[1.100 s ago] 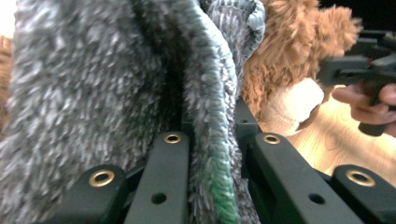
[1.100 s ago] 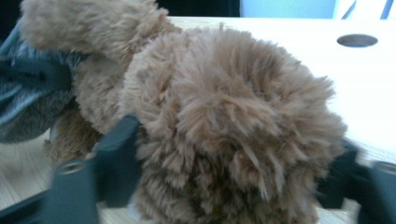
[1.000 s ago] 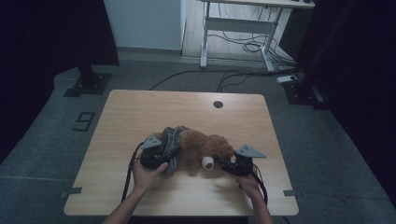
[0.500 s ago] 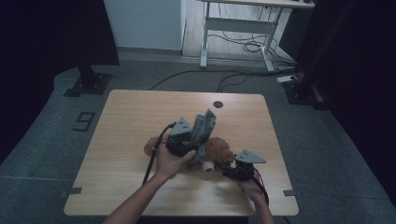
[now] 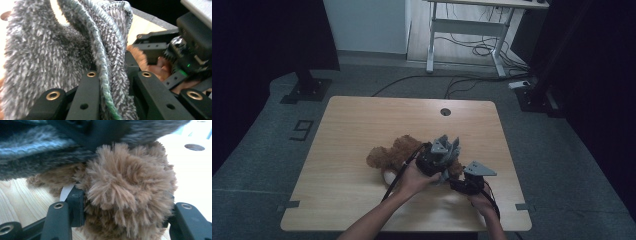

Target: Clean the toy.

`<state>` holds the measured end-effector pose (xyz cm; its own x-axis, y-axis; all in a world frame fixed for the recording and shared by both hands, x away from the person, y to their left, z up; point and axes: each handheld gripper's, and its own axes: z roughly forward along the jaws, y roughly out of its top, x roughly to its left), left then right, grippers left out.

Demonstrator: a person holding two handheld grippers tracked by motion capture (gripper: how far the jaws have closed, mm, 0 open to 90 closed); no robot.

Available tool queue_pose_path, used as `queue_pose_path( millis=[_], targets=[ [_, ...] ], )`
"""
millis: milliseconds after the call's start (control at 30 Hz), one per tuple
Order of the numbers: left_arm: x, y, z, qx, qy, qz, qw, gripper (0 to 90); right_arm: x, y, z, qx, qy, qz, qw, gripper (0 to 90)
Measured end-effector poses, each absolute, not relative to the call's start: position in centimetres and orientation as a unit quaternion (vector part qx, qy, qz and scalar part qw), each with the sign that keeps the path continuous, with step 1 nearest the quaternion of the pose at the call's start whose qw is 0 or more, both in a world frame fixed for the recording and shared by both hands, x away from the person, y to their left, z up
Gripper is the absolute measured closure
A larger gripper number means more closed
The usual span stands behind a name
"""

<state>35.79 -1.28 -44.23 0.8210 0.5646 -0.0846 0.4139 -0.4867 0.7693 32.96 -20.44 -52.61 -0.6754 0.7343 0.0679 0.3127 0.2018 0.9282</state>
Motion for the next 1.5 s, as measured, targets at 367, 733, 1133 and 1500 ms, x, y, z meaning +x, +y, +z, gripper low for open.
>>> queue_pose_path(
  millis=[367,733,1133,1500],
  targets=[
    [36.2,6.7,-43.9,0.818,0.341,0.092,0.454,79.9,33.0,-20.7,-52.7,0.348,0.748,0.531,0.195,43.1],
    [36.5,15.3,-45.7,0.78,0.413,0.09,0.462,79.9,32.9,-21.0,-52.8,0.344,0.75,0.531,0.191,43.1],
    [36.9,15.9,-43.6,0.776,0.414,0.118,0.461,79.7,32.6,-21.1,-53.0,0.331,0.755,0.532,0.193,43.1],
    [40.7,7.2,-43.4,0.821,0.376,0.09,0.421,79.4,32.4,-21.4,-53.1,0.325,0.759,0.53,0.192,42.8]
  ],
)
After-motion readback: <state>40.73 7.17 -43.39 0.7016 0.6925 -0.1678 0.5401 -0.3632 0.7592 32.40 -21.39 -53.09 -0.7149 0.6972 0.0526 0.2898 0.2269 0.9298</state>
